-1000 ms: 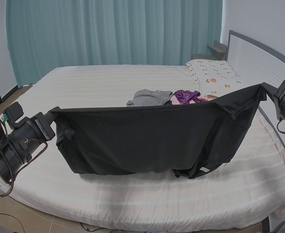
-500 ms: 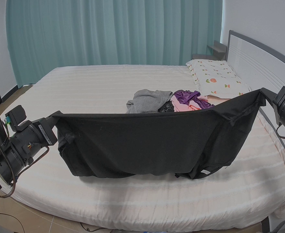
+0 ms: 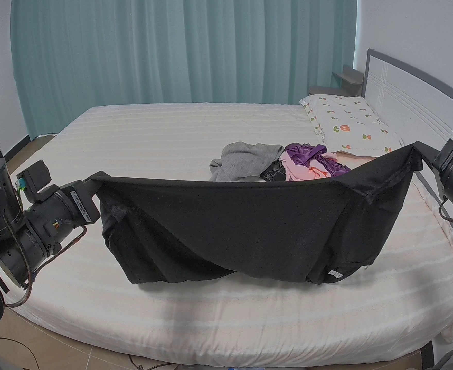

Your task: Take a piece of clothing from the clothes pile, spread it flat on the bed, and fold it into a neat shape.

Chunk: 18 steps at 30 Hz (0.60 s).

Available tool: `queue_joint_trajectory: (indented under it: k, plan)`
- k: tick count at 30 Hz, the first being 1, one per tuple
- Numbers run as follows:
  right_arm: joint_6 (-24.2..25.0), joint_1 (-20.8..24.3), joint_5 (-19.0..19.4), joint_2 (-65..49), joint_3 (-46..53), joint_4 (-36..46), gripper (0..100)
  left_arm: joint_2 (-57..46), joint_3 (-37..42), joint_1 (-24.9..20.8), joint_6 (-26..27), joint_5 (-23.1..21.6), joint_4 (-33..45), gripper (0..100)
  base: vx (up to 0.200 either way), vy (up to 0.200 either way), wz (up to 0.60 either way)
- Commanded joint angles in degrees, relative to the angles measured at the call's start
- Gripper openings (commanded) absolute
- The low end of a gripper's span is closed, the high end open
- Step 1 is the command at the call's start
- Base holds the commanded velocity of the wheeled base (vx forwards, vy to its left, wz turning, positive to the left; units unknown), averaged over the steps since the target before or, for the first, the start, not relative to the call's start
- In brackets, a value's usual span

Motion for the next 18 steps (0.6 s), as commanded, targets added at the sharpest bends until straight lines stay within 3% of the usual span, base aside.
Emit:
queue_joint_trajectory:
  k: [1, 10, 18]
  plan:
    - [0.0, 0.9, 0.0, 0.1, -0.2, 0.0, 0, 0.8, -0.3, 0.2, 0.2, 0.1, -0.1, 0, 0.000, 0.200, 0.00]
    - [-0.5, 4.1, -0.2, -0.3, -0.3, -0.1, 0, 0.4, 2.3, 1.4, -0.3, 0.1, -0.3, 0, 0.000, 0.200, 0.00]
    - [-0.6, 4.2, -0.4, -2.2, -0.2, -0.1, 0, 0.9, 0.9, 1.4, 0.3, 0.1, -0.4, 0, 0.000, 0.200, 0.00]
